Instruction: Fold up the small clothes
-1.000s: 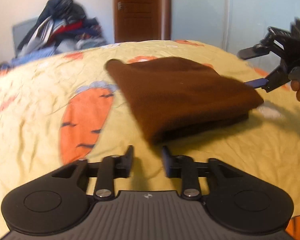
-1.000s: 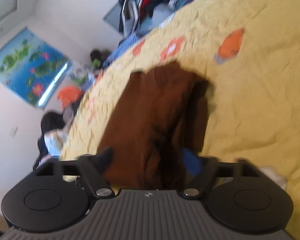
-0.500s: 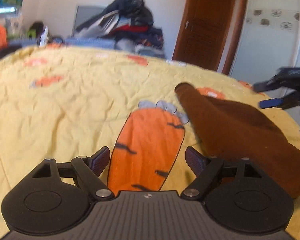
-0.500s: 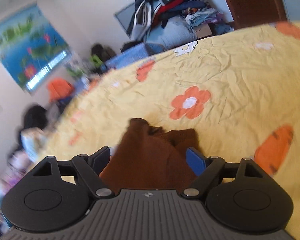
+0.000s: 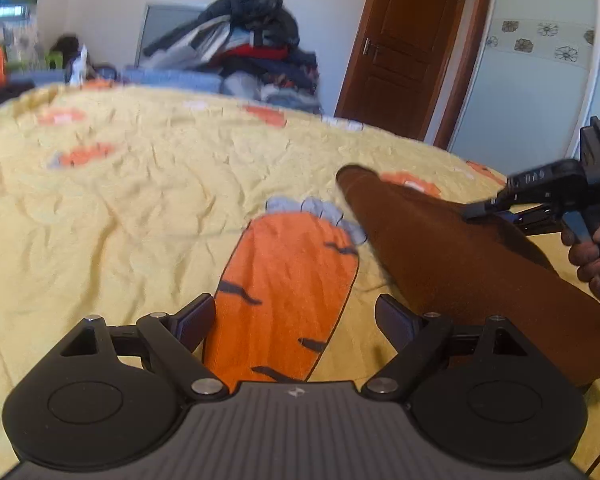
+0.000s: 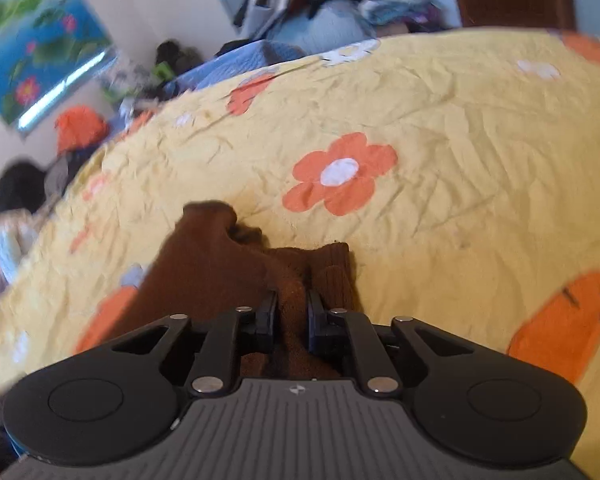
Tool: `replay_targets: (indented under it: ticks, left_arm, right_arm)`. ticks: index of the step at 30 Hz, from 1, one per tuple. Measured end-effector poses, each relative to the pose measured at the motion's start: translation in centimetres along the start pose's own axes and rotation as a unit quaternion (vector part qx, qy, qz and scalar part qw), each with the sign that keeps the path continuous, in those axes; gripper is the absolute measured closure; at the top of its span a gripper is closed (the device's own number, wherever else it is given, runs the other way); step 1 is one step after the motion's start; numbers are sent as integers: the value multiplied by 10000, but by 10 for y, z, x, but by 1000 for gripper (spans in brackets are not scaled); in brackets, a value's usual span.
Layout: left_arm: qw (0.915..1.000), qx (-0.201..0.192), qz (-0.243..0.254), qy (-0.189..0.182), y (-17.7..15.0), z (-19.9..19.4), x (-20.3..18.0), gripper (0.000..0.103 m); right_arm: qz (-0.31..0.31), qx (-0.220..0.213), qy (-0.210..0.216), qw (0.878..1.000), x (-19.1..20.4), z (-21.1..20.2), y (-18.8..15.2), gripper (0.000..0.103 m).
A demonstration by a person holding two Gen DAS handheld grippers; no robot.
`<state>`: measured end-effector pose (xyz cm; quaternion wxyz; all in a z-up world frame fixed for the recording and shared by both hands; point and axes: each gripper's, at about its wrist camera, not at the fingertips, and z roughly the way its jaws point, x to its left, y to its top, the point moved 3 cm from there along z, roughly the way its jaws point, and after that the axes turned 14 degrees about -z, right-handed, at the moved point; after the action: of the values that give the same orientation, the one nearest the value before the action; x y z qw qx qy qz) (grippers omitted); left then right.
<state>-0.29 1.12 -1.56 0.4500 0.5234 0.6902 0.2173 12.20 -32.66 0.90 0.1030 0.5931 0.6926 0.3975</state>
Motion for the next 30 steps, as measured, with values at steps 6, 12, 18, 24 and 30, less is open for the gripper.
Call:
replay_targets:
  ticks: [6,12,18,24,30]
  left_arm:
    - [9775,-320,1753,-1126,-22,-29,-80,15]
    - [9719,705,1950,-1117,-40,21,-105,5]
    - [9849,600,753,-1438,15,13,-72,5]
    - [9655,2029,-1137,-1174,39,99,-38,7]
    - [9398,2353,-1842,-1661,50,140,-45,6]
  right_arm:
    - [236,-720,561,9955,23,-42,10,48]
    - [-291,79,351,9989,24,22,-16,67]
    - [604,-228,459,9969,-7,-20,-21,65]
    - [300,-4,-251,9992,-21,-26,-18,6]
    - [97,157,154,9997,-17,-5,-18,13]
